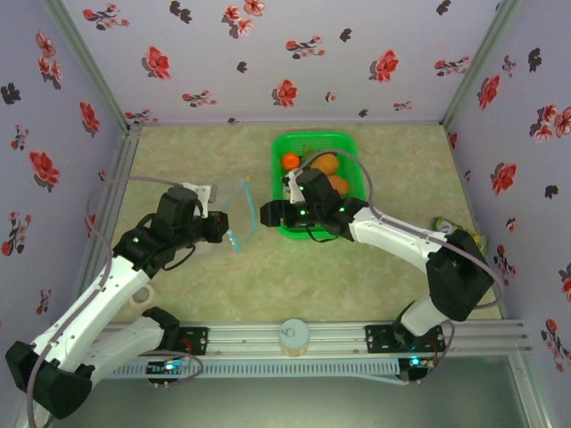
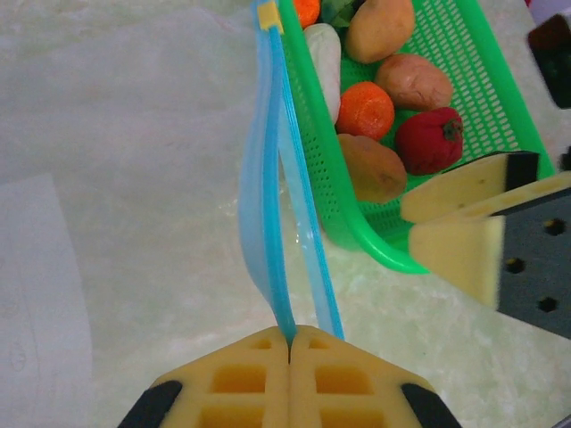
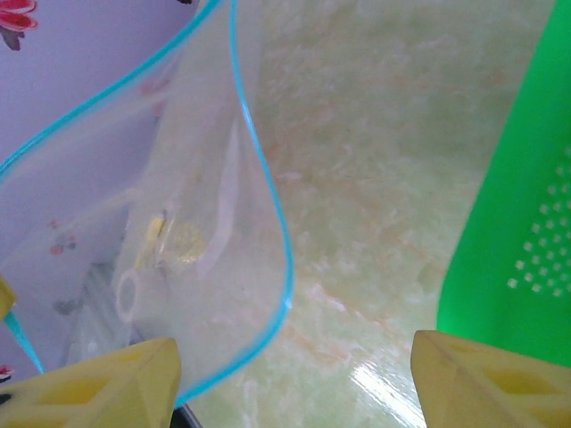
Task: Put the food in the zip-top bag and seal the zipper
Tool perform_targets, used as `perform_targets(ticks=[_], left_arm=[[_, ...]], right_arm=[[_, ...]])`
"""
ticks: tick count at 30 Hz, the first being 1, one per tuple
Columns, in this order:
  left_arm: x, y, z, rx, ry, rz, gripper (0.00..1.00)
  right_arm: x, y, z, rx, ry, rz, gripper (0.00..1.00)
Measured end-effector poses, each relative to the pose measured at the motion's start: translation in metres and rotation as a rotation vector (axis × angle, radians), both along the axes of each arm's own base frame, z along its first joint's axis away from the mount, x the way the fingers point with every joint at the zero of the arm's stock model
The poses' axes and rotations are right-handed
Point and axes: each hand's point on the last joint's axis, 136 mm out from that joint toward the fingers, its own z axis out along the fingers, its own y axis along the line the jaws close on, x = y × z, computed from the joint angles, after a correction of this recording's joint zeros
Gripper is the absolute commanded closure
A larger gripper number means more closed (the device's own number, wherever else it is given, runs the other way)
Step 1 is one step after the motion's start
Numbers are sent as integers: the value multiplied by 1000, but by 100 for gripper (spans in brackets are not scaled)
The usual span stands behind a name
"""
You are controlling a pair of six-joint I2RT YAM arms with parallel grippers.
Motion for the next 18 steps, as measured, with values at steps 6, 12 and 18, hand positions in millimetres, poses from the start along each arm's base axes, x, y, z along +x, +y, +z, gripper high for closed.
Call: perform_targets(ticks=[6,12,18], left_arm=[[10,-13,16,-45,-26,-31,100],[22,-26,24,-83,-58,-55,100],[37,-38,26,-115,-107,-77,100]], right_arm=[[7,9,7,19,-6,4,30],[22,3,17,-47,-86,-25,25],[46,-50,11,-205,-122,-134,25]])
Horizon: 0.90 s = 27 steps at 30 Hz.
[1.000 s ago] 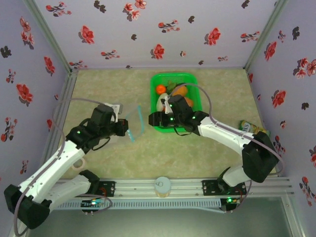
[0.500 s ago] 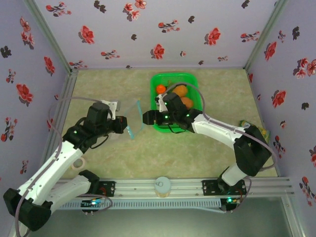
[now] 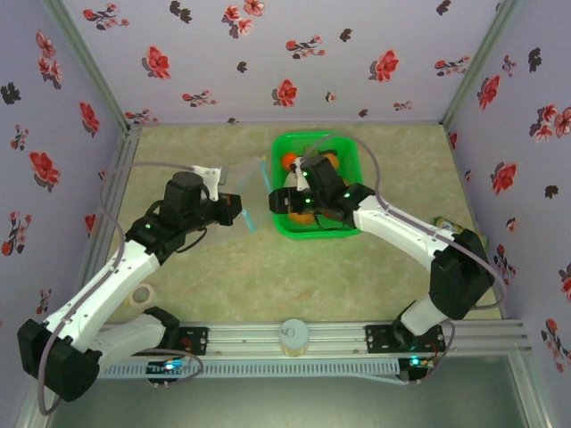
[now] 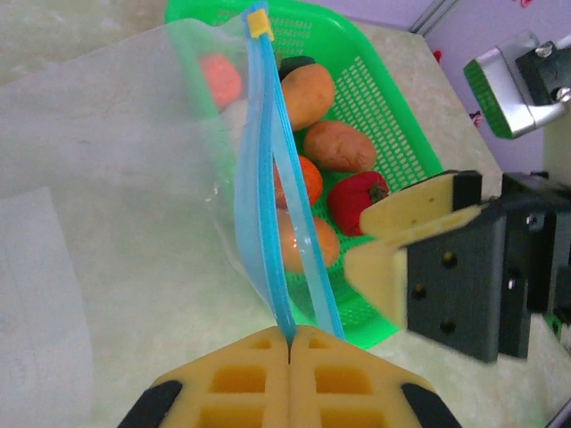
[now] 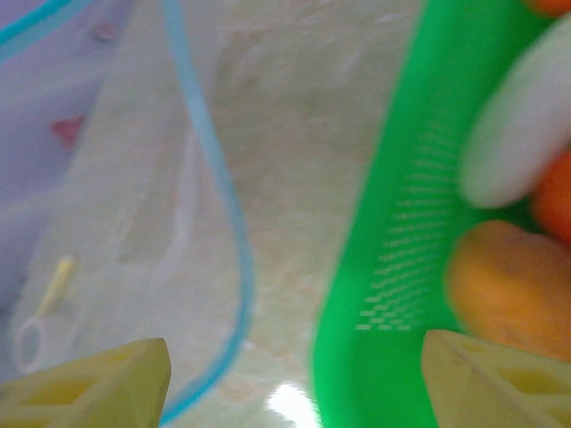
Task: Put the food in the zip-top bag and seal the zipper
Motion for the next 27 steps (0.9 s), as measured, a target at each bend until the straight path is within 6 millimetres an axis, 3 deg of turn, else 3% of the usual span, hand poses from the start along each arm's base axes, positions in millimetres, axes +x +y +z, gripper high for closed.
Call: perform_targets(ticks=[2,5,9,13,20,27], left_arm=[[4,-4,-3,-5,-1,-7,100],[10,-7,-6,-11,-3,-14,100],[21,-10,-9,-26,-5,-14,100],[31,-11,-10,-44,-10,-14,100],[36,-17,-8,-66,-22,-36,100],[36,-18,-8,-71,-22,-40,100]], right_arm=[[12,-24,-4,-52,-4,-62,25],[26,-61,-11,-170,-12,-150,16],[37,-90,-14,-337,-38,-213,14],[46,-107,-26,-469,-37,-245,12],[57,-134,-73,-627,61,-285,11],[64,-143,-92,-650,107,-301,11]])
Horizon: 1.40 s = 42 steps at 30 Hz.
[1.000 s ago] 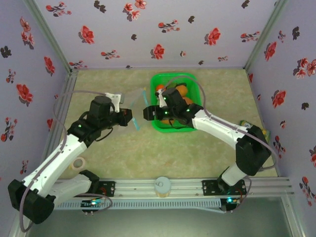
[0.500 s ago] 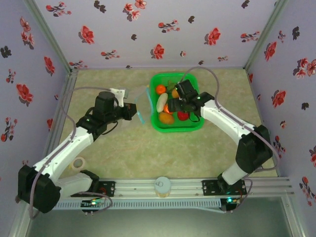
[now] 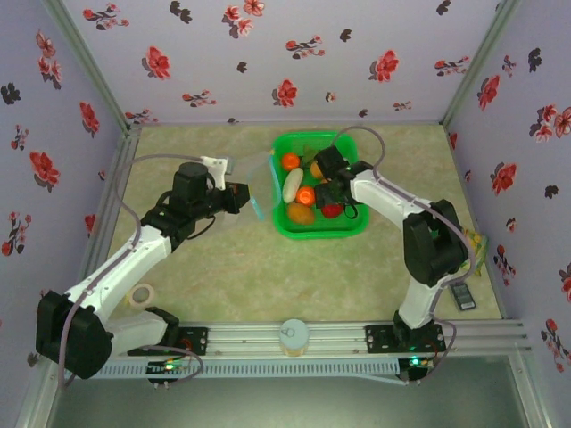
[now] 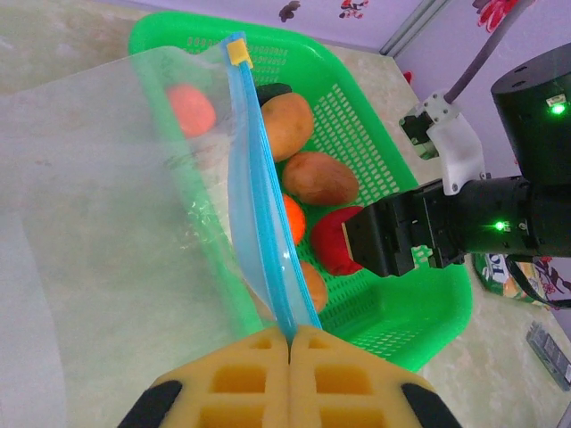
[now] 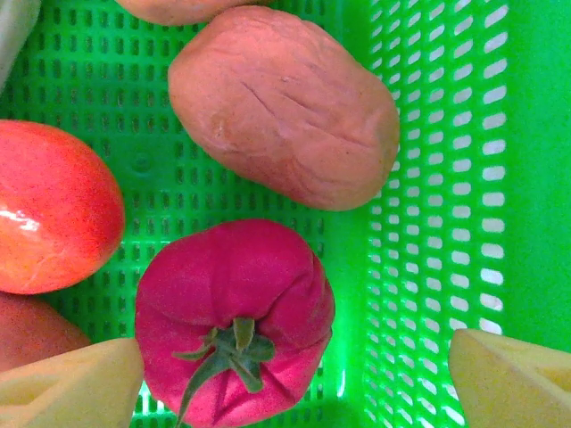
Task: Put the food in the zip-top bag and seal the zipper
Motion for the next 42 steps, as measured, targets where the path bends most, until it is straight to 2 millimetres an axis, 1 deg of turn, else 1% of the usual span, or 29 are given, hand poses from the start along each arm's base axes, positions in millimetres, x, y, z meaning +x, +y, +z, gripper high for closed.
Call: perform_targets(ticks=[3,6,13,18,19,21,24,29,32,34,37,38,40,42], left_arm=[[0,0,-2,1,3,0,100],[0,1,-2,2,5,1,100],[0,2,-2,2,5,3,100],[1,2,-2,1,5,5,100],[1,2,-2,1,5,5,100],[1,2,-3,2,6,5,100],[1,3,-3,2,7,6,100],[2,3,-6,6,13,10,100],[3,2,-11,11,28,6,100],[4,1,-16,16,42,2,100],[4,0,-20,18,53,-3,100],[4,0,-20,18,53,-4,100],[4,0,-20,17,54,-6,100],[3,-1,-19,16,56,-9,100]], right_arm=[[3,1,-5,9,10,-3,12],[6,6,-9,34,18,0,14],[12,8,-26,34,54,-8,18],[13,9,-36,30,75,-8,23],[13,10,-37,31,80,-8,25],[13,10,-39,37,84,-13,34],[16,11,-37,50,80,-23,39],[17,10,-35,61,69,-29,50],[14,9,-24,79,37,-27,52],[11,8,-8,108,-1,-22,52],[9,13,28,186,-81,-4,53],[7,17,44,225,-113,9,53],[5,24,70,294,-163,34,54],[0,36,97,375,-206,79,54]])
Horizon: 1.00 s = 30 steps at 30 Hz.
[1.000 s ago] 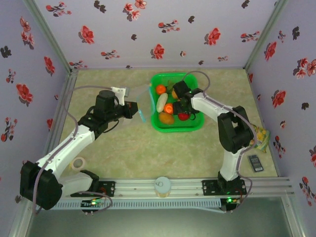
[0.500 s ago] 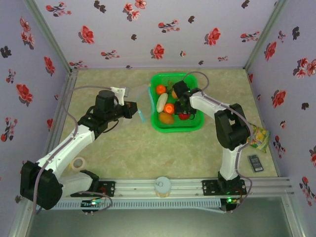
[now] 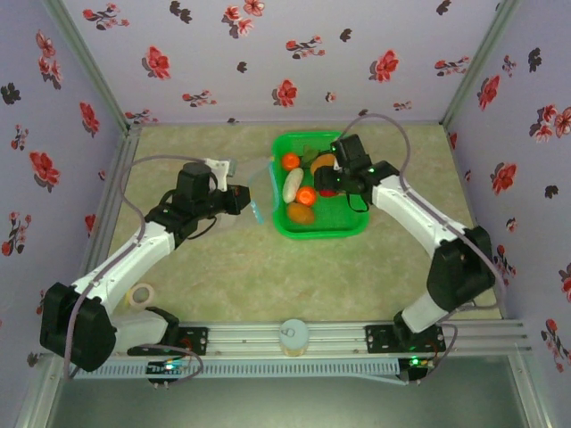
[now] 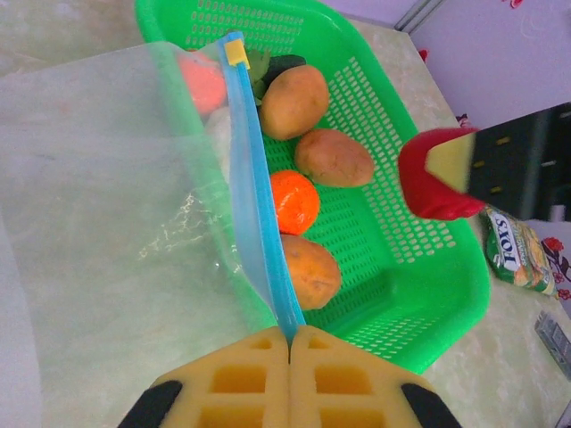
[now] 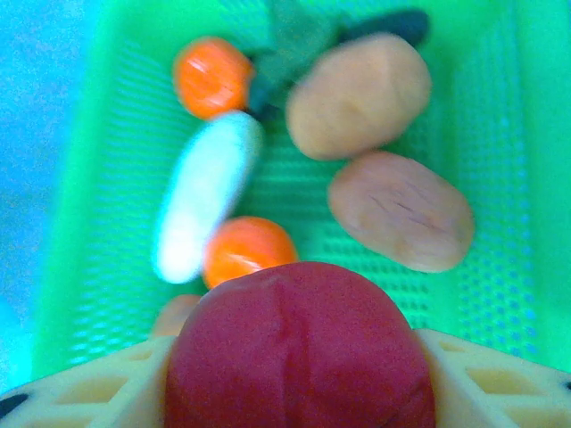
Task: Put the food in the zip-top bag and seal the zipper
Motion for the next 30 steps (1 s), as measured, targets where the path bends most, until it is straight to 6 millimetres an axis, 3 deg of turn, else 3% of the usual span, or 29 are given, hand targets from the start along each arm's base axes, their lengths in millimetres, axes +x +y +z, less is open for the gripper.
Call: perform_targets(ticks=[5,11,15,26,30], left_arm=[[4,-4,4,-7,-2,-8,100],[8,-10,10,-33,2,-24,100],[8,-14,14,-56,2,-35,100],[6,-23,28,-134,-2,-64,100],[6,-25,32,-152,-5,-67,100]], right_arm=[[-21,35,34,145,-43,134,53],[-52,87,43,286,-13,302,52],[-60,112,49,355,-15,369,52],[-53,146,7,364,84,395,47],[-53,154,4,360,92,406,32]])
